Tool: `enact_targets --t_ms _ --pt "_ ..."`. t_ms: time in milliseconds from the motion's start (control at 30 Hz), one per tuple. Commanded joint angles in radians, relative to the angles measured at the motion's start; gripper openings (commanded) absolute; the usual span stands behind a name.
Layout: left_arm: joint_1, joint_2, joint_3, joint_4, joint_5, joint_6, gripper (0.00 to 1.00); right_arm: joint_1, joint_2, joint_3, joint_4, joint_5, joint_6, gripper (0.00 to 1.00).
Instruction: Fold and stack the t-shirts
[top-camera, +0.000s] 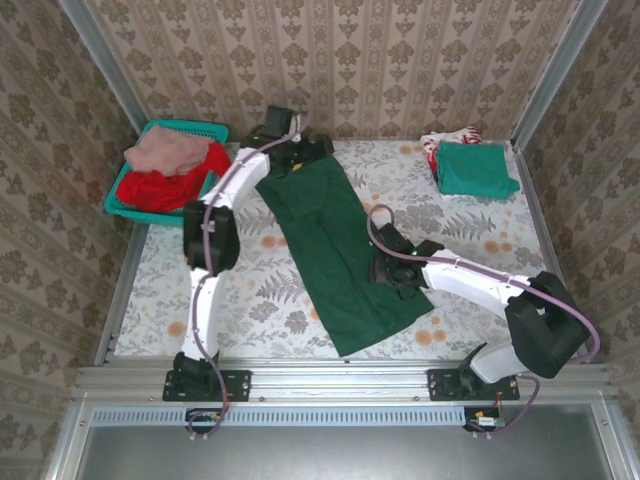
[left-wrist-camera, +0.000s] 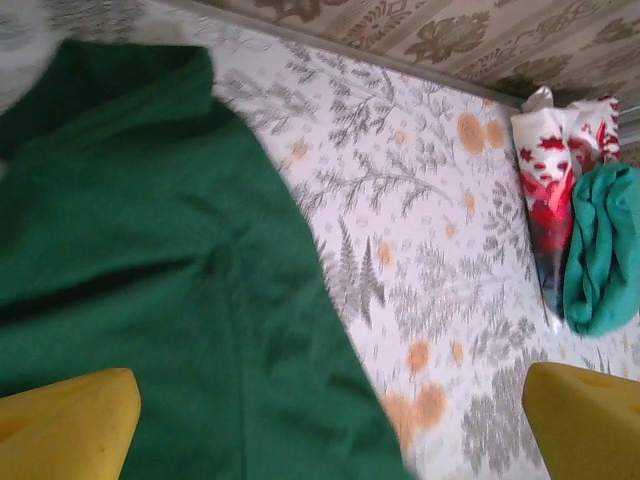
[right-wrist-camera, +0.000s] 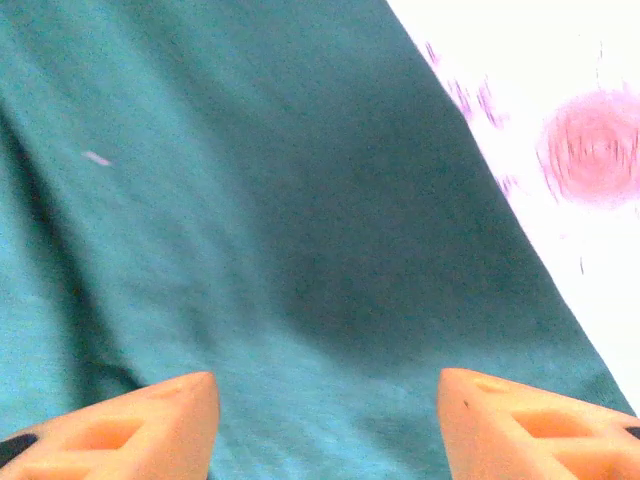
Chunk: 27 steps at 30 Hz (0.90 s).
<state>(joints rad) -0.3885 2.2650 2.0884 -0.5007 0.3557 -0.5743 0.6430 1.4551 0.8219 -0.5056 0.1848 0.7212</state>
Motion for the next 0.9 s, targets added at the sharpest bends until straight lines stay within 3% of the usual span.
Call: enact_targets --t_ms 0,133,333,533,700,767,867 --pt "-0.028 -0.142 -0.261 0.091 -0.076 0.045 1.0 0.01 0.016 -0.094 0.014 -0.024 0.018 0.6" --pt "-0.044 -0.085 -0.34 0.149 -0.041 0.0 0.99 0.066 -0.018 -0.148 0.032 -0.03 0.089 0.6" --pt "-0.061 0.131 -0.185 0.145 0.002 -0.026 0.89 0.214 -0.045 -0.19 0.066 -0.036 0.286 0.59" --pt "-0.095 0.423 0.237 0.016 0.087 -0.02 0.89 0.368 -0.05 -0.173 0.097 -0.011 0.421 0.61" --pt "-0.108 0.644 0.661 -0.055 0.215 -0.041 0.92 0.41 0.006 -0.046 0.109 -0.028 0.387 0.64" --pt "-0.104 0.63 0.659 -0.05 0.235 -0.038 0.95 0.408 -0.003 0.006 0.043 -0.019 0.344 0.66" --pt "-0.097 0.501 0.516 -0.048 0.216 0.016 1.0 0.377 -0.11 0.018 -0.07 0.047 0.287 0.69"
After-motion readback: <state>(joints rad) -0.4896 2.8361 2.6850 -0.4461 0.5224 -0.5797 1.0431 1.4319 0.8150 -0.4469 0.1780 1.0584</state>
